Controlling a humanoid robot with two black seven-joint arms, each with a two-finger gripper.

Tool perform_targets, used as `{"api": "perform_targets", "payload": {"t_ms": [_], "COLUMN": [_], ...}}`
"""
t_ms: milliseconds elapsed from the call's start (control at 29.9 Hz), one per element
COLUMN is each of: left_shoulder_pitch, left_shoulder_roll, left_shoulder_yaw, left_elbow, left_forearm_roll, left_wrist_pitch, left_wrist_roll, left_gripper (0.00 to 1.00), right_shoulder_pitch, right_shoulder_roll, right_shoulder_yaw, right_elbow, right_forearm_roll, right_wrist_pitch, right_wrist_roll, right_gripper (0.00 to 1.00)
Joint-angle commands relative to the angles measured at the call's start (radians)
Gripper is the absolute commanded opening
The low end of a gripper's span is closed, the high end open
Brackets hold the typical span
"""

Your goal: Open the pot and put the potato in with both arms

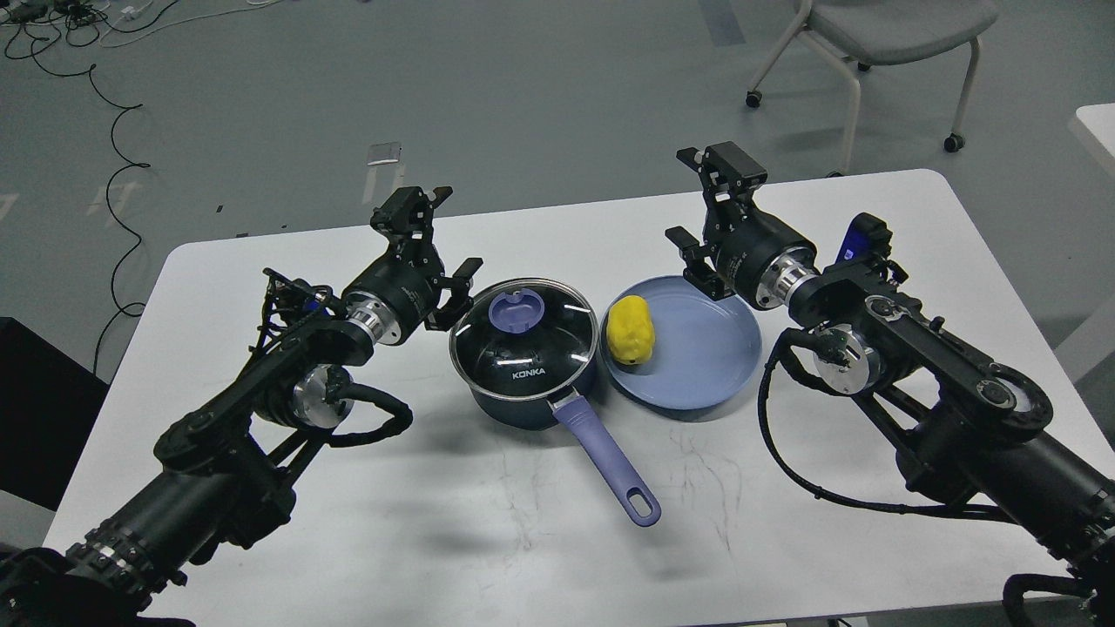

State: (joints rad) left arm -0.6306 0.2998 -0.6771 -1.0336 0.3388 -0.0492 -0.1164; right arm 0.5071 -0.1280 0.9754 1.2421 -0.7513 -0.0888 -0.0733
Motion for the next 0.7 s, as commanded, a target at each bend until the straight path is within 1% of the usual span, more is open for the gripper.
{"api": "perform_targets", "payload": {"t_ms": [0, 167, 367, 501, 668], "left_shoulder_pitch": [0.002, -0.001, -0.001, -0.001, -0.006], "left_shoulder_roll": [-0.002, 0.004, 0.013, 0.032, 0.039], "left_shoulder_yaw": [-0.002, -0.012, -0.019, -0.036, -0.038], "left_elbow": [0.0, -0.002, -0.005, -0.029, -0.029], "left_forearm_roll": [0.0, -0.001, -0.001, -0.001, -0.003], "left_wrist_pitch": [0.002, 0.002, 0.002, 0.0, 0.0], "left_wrist_roll": [0.0, -0.002, -0.012, -0.017, -0.019], "left_gripper": [0.99, 0.99, 0.99, 0.99, 0.99], "right_shoulder_pitch": [0.008, 0.022, 0.025, 0.03, 0.036], "right_shoulder_roll": [-0.002, -0.004, -0.012, -0.012, -0.012], "right_shoulder_yaw": [-0.001, 0.002, 0.011, 0.012, 0.026], "right_elbow": [-0.003, 0.0, 0.0, -0.001, -0.001], "right_forearm_roll": [-0.003, 0.001, 0.003, 0.001, 0.004], "right_wrist_pitch": [0.001, 0.001, 0.05, 0.052, 0.052], "right_wrist_roll": [0.0, 0.0, 0.0, 0.0, 0.0], "right_gripper": [1.0, 1.0, 1.0, 1.0, 1.0]}}
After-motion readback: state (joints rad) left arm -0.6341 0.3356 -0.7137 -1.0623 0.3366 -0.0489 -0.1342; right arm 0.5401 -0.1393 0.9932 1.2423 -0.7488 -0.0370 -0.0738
